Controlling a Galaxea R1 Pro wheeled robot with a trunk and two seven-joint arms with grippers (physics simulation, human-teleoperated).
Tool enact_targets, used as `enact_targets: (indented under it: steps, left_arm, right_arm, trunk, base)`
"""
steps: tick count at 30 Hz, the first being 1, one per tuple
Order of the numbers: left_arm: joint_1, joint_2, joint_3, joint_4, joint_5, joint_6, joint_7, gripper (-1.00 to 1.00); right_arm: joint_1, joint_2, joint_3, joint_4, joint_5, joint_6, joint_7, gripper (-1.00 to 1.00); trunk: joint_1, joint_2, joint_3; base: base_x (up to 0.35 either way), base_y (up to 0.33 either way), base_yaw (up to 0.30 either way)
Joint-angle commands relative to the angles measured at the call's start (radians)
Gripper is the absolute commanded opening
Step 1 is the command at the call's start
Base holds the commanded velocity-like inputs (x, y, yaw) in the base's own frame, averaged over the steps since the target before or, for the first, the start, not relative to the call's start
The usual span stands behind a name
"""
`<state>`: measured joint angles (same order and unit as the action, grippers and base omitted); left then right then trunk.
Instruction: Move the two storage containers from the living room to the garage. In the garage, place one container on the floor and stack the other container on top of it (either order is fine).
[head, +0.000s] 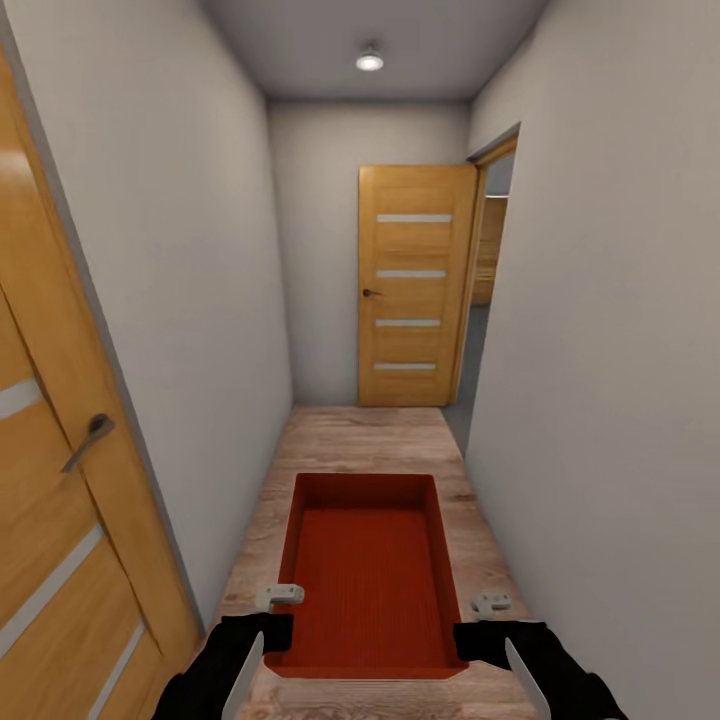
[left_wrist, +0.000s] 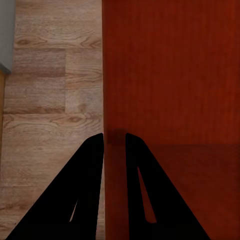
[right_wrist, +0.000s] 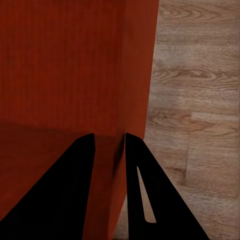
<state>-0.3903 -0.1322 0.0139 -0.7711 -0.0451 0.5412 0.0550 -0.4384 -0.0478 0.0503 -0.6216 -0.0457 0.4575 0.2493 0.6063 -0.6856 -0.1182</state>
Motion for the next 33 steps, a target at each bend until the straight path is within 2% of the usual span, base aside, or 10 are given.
enact_targets:
  steps: [1, 33]
  left_arm:
    - [-0.001, 0.0, 0.005, -0.001, -0.018, 0.006, 0.005, -1.0]
    - [-0.001, -0.002, 0.005, -0.001, -0.018, 0.005, 0.005, -1.0]
  right_arm:
    - [0.0, -0.007, 0.008, -0.003, 0.023, -0.069, -0.004, -1.0]
    - [0.0, -0.007, 0.008, -0.003, 0.023, -0.069, -0.004, -1.0]
  trunk:
    - [0.001, -0.001, -0.002]
    - [0.001, -0.001, -0.002]
  base:
    - [0.325, 0.0, 0.0]
    - [0.325, 0.0, 0.0]
